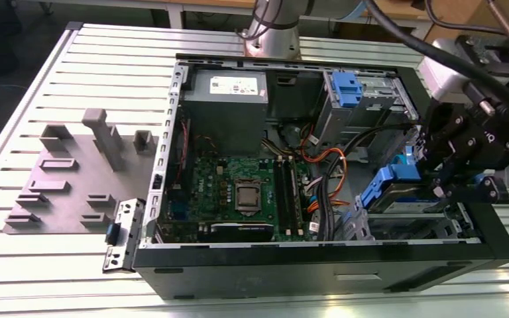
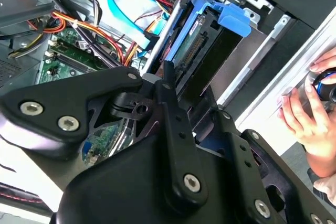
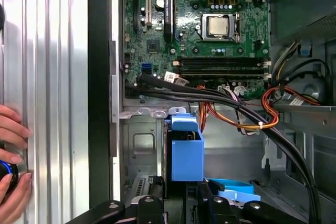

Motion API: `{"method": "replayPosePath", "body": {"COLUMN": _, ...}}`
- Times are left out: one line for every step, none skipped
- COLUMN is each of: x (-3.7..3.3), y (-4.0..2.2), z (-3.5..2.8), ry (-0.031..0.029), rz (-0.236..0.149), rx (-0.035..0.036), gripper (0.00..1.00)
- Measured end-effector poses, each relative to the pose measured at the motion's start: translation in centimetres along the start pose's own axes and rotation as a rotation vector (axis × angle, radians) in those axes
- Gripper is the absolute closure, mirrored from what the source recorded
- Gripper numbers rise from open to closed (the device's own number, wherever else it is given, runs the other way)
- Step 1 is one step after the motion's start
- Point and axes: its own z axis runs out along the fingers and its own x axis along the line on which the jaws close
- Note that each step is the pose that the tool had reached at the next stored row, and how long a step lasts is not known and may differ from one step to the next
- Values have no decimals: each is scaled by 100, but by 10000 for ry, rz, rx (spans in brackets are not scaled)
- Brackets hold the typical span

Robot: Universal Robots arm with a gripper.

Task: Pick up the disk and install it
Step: 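Insert the disk into the insertion slot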

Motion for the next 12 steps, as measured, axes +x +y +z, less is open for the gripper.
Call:
{"method": "replayPosePath", "body": {"x": 1, "y": 0, "z": 18, "ry": 0, "rz": 0, "rx": 0, "gripper": 65}}
{"method": "replayPosePath", "body": {"x": 1, "y": -1, "z": 35, "ry": 1, "rz": 0, "rx": 0, "gripper": 65}}
{"method": "replayPosePath", "body": {"x": 2, "y": -1, "z": 53, "ry": 2, "rz": 0, "rx": 0, "gripper": 65}}
{"method": "replayPosePath", "body": {"x": 2, "y": -1, "z": 65, "ry": 1, "rz": 0, "rx": 0, "gripper": 65}}
{"method": "replayPosePath", "body": {"x": 2, "y": -1, "z": 65, "ry": 0, "rz": 0, "rx": 1, "gripper": 65}}
{"method": "replayPosePath", "body": {"x": 2, "y": -1, "z": 65, "ry": 2, "rz": 0, "rx": 0, "gripper": 65}}
{"method": "replayPosePath", "body": {"x": 2, "y": -1, "z": 65, "ry": 3, "rz": 0, "rx": 0, "gripper": 65}}
{"method": "replayPosePath", "body": {"x": 2, "y": -1, "z": 65, "ry": 3, "rz": 0, "rx": 0, "gripper": 65}}
{"method": "replayPosePath", "body": {"x": 2, "y": -1, "z": 66, "ry": 2, "rz": 0, "rx": 0, "gripper": 65}}
{"method": "replayPosePath", "body": {"x": 2, "y": -1, "z": 67, "ry": 1, "rz": 0, "rx": 0, "gripper": 65}}
{"method": "replayPosePath", "body": {"x": 2, "y": -1, "z": 67, "ry": 2, "rz": 1, "rx": -1, "gripper": 65}}
{"method": "replayPosePath", "body": {"x": 2, "y": -1, "z": 67, "ry": 1, "rz": 1, "rx": 0, "gripper": 64}}
